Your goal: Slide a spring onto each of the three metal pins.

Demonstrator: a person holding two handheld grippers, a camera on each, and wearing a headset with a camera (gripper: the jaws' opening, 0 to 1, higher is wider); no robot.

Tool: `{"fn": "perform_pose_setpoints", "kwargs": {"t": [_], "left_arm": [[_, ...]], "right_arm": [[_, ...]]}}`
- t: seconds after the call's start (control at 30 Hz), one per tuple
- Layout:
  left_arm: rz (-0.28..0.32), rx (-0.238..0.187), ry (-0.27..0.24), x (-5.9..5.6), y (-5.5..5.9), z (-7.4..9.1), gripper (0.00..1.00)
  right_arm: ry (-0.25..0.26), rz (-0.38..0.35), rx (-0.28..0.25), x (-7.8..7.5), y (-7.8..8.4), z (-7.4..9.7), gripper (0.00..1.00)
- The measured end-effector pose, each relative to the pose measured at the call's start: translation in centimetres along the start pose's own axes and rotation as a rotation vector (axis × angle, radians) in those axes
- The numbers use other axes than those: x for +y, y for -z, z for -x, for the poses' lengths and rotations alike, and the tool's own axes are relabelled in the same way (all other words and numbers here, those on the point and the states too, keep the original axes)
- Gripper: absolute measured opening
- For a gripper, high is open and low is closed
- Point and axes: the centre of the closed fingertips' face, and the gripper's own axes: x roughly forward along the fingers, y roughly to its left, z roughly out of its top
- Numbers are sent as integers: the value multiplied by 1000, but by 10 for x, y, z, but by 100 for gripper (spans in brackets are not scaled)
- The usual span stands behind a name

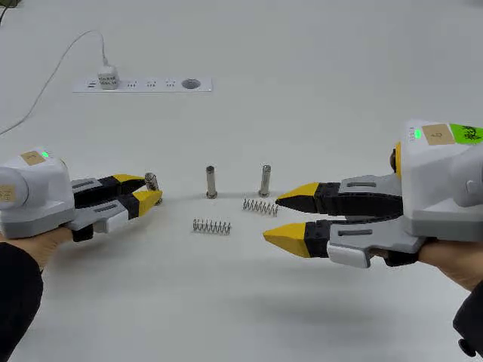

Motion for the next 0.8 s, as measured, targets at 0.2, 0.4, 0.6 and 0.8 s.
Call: {"fn": "perform_pose_setpoints", "kwargs": {"t": [0.2,0.4,0.6,0.8], "left_arm": [[8,-3,-3,-2,0,5,24],[13,2,-8,-6,2,15,26],[25,1,-21,-7,3,25,27],[22,5,-17,-16,4,37,28]], "right_arm": [[-2,2,-2,1,-1,0,29],[-3,9,-1,1,-2,-1,29],[-9,19,6,1,-2,-3,29],[-21,39,28,1,1,-8,28]]}}
